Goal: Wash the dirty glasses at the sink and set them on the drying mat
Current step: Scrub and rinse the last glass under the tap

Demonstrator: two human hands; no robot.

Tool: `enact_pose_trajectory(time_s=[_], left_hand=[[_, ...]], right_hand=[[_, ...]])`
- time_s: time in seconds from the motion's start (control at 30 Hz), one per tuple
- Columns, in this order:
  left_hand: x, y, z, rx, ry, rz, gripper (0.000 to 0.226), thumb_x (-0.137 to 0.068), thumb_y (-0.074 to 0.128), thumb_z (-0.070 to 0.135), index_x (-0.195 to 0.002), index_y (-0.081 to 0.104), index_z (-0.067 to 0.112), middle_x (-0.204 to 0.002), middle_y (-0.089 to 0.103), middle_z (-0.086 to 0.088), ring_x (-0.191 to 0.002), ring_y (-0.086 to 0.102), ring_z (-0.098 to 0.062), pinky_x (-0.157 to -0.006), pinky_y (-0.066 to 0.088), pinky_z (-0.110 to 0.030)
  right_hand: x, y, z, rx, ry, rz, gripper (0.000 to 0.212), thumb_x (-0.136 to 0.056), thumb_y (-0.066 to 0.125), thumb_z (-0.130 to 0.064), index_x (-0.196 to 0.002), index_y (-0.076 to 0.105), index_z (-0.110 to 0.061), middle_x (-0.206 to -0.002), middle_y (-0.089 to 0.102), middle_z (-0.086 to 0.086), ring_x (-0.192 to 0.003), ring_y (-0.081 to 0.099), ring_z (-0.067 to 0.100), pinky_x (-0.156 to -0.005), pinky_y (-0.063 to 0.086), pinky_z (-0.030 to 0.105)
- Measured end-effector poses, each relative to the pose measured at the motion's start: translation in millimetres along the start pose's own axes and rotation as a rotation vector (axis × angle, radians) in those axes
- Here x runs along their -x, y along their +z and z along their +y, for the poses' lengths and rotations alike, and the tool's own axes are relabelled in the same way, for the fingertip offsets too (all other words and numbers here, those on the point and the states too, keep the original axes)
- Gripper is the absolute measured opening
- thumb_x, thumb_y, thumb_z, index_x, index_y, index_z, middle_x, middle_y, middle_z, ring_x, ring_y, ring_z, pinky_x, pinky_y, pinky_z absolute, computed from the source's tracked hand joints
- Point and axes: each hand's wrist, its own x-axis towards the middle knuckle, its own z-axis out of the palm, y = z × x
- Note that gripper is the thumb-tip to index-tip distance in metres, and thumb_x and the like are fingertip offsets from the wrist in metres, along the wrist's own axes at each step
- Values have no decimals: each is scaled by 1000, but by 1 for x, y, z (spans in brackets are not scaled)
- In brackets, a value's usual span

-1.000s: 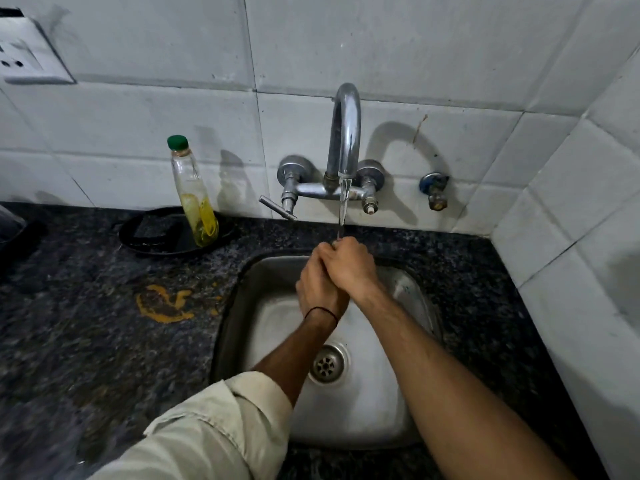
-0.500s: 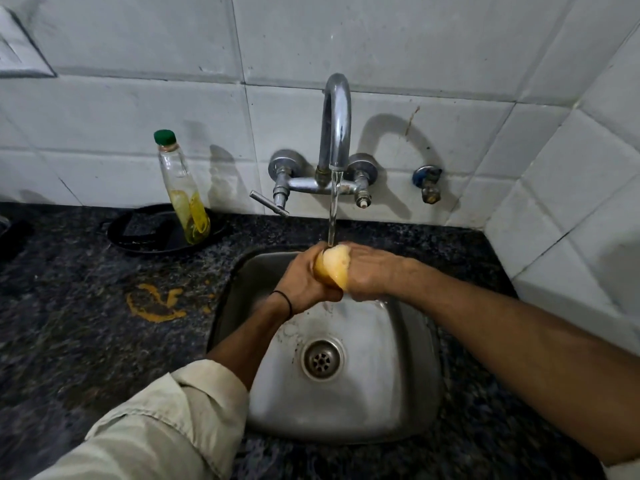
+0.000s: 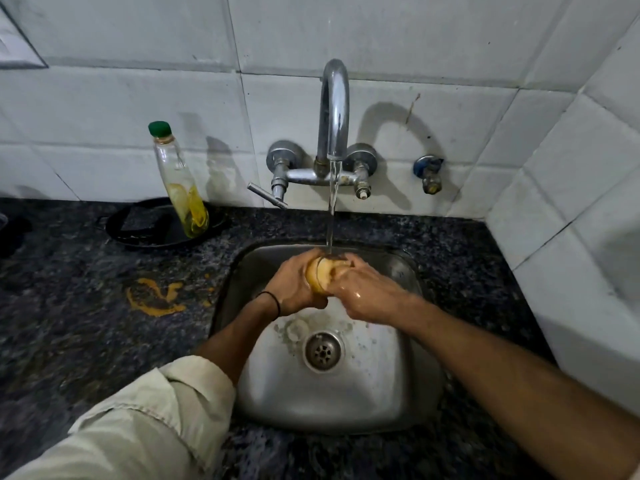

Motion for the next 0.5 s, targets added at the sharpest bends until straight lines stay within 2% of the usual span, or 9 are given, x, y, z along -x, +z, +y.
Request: enact_pose_trajectory(time_s=[0.07, 0.13, 0.17, 0.23, 0.27, 0.33, 0.4, 0.47, 0.5], left_hand=[[-1, 6, 1, 34, 20, -15, 75, -54, 88, 11, -119, 57, 34, -114, 65, 14, -107, 62, -6, -94, 50, -25], [-3, 9, 2, 98, 8, 35, 77, -54, 88, 12, -122, 58, 32, -117, 67, 9, -111, 62, -11, -97, 52, -35], [-4, 9, 3, 94, -17, 71, 74, -57, 87, 14, -122, 57, 30, -118, 66, 8, -114, 61, -13, -98, 50, -34], [-6, 8, 2, 30, -86, 125, 65, -65, 84, 19, -123, 56, 27, -117, 63, 8, -118, 58, -15, -99, 46, -29], [-6, 7, 0, -2, -99, 135, 66, -64, 83, 23, -124, 56, 28, -118, 65, 5, -118, 58, -16, -100, 47, -33], [-6, 3, 1, -144, -125, 124, 68, -61, 85, 29, -121, 54, 34, -116, 67, 4, -114, 60, -18, -99, 49, -48], [-7, -1, 7, -448, -146, 91, 60, -65, 84, 32, -116, 53, 35, -115, 67, 4, -116, 58, -22, -97, 46, -57], [-10, -2, 19, -735, -120, 38, 46, -75, 77, 37, -115, 54, 33, -117, 65, 2, -119, 55, -24, -99, 43, -55], [-11, -1, 26, -855, -107, 2, 39, -81, 72, 38, -116, 56, 32, -118, 65, 1, -120, 55, -24, -99, 40, -52]], right_hand=[[-6, -19, 2, -6, 61, -215, 69, -71, 71, -18, -136, 49, -12, -148, 44, 8, -147, 27, 24, -122, 23, 39], [-15, -31, -11, -105, 148, -256, 62, -59, 77, -21, -116, 55, -11, -128, 54, 10, -135, 45, 26, -111, 40, 33], [-19, -33, -20, -152, 207, -212, 45, -65, 76, -16, -105, 55, -13, -111, 56, 8, -122, 56, 27, -98, 49, 30], [-25, -37, -36, -345, 305, -109, 25, -79, 64, -4, -102, 61, -15, -100, 60, 7, -105, 64, 27, -82, 55, 33], [-26, -38, -41, -530, 355, -76, 26, -80, 57, 2, -101, 64, -14, -99, 63, 8, -98, 65, 26, -77, 56, 35], [-26, -36, -51, -1017, 493, 39, 24, -78, 50, 9, -83, 63, -11, -83, 62, 10, -79, 62, 23, -64, 50, 35], [-23, -27, -66, -1453, 709, 299, 15, -80, 53, 1, -70, 59, -9, -73, 58, 9, -68, 55, 22, -55, 44, 28], [-23, -13, -80, -1715, 916, 571, 16, -88, 59, -19, -76, 67, -11, -79, 68, 8, -73, 62, 22, -55, 46, 26], [-26, -5, -82, -1816, 1030, 643, 20, -89, 62, -27, -81, 71, -12, -84, 72, 8, -77, 66, 23, -57, 48, 28]])
